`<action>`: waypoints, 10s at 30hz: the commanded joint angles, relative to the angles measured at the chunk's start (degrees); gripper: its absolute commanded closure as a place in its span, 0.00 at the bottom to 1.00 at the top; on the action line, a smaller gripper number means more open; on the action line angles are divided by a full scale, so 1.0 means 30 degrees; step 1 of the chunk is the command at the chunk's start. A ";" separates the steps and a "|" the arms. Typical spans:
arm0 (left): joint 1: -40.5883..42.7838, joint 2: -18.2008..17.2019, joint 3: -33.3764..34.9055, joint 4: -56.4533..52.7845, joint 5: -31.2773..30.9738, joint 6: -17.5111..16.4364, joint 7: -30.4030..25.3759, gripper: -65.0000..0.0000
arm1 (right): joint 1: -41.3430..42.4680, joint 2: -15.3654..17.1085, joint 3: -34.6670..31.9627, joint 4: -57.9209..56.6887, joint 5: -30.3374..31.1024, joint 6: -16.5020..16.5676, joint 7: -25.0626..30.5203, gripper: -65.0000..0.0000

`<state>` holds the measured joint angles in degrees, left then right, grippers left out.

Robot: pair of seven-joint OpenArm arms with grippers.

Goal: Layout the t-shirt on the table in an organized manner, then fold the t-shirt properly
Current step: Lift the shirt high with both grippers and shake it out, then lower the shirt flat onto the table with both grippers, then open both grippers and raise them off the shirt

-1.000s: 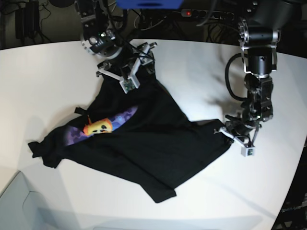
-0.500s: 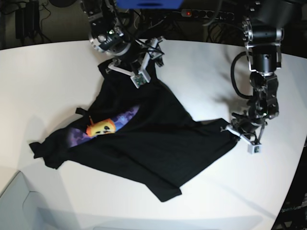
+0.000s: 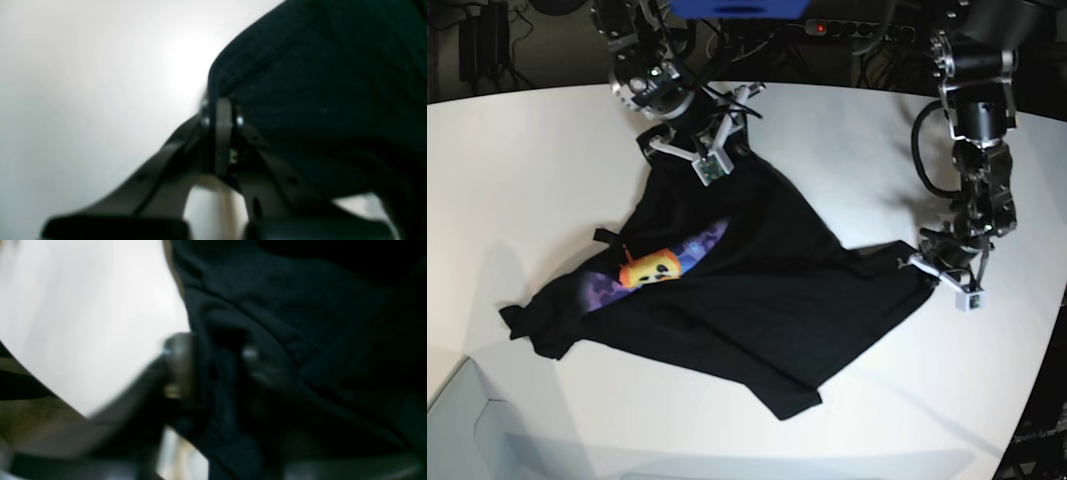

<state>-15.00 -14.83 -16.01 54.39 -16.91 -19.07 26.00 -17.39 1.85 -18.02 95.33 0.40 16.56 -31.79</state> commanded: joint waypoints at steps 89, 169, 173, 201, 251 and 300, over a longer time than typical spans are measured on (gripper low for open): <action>-0.5211 -0.0053 -0.2678 2.0419 -0.4225 0.0218 0.4770 1.00 | 1.4602 0.0630 1.1589 0.7183 0.1521 -0.0024 0.6333 1.00; -0.1519 0.2321 -0.0773 1.5760 -0.3551 0.0159 0.4594 1.00 | 1.2931 -0.0044 1.1882 0.3667 0.1492 0.0034 0.6070 1.00; -0.2544 0.2848 -0.0890 1.2185 -0.3346 0.0188 0.4535 1.00 | 1.4191 -0.0044 1.1882 0.0150 0.0378 0.0034 0.5747 1.00; -0.9343 0.1793 -0.0715 -0.4343 -0.3317 0.0130 -0.0564 0.42 | 2.1254 0.2798 0.8102 -1.4795 -0.2992 0.0064 0.5659 0.72; 0.2467 0.1031 -0.0890 0.7320 -0.3376 0.0218 -0.0446 0.35 | 0.7715 0.2622 0.9626 0.1909 -0.2963 0.0034 0.2260 0.43; 0.3229 0.0562 -0.0890 0.5943 -0.3317 0.0218 -0.0593 0.35 | 0.3114 0.1245 1.0417 0.4986 -0.2904 0.0064 0.2260 0.33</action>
<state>-4.34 -12.51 -18.59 71.33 -26.13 -18.06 25.47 -8.49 5.19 13.06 109.14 -8.62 16.75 -26.37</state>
